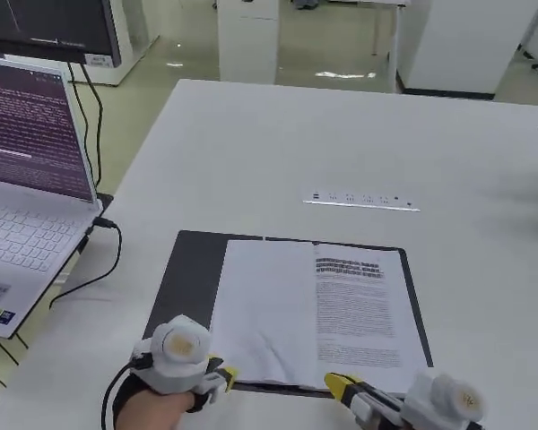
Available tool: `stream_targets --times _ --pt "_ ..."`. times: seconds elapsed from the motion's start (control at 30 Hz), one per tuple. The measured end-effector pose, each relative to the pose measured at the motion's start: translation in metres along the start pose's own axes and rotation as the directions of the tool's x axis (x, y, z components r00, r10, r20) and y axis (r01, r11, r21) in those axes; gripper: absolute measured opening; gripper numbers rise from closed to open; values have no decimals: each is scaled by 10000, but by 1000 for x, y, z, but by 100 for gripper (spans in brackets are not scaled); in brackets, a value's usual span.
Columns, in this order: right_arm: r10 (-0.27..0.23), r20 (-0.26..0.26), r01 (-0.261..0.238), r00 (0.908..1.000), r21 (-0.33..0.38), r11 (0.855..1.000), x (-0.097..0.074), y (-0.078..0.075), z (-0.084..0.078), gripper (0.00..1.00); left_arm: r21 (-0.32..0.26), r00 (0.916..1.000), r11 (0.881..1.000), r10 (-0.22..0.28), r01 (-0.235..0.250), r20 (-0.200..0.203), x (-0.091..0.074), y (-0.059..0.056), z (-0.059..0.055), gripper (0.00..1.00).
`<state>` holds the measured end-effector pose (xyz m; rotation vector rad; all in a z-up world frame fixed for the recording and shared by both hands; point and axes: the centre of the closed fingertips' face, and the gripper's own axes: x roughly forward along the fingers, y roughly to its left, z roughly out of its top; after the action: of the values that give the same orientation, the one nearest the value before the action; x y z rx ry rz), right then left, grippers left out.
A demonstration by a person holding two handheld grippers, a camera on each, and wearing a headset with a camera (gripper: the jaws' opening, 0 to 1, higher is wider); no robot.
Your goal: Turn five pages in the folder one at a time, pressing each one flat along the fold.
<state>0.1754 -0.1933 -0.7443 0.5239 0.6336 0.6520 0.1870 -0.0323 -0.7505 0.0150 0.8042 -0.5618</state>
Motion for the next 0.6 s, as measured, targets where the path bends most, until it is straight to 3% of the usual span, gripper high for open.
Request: stream_targets --times 0.23,0.3,0.6 --pt "-465 -190 448 9987 -835 9955 -18 -12 6 19 133 9981 9999 12 -20 621 -16 -3 23 26" --pt "-567 -202 542 9982 -1069 9928 -24 -17 8 22 -65 9962 9999 -89 95 872 -21 -5 29 29" --pt "-550 -1 544 9985 -1415 9884 -50 -20 22 32 140 9885 9998 -159 139 1503 -44 -13 46 37"
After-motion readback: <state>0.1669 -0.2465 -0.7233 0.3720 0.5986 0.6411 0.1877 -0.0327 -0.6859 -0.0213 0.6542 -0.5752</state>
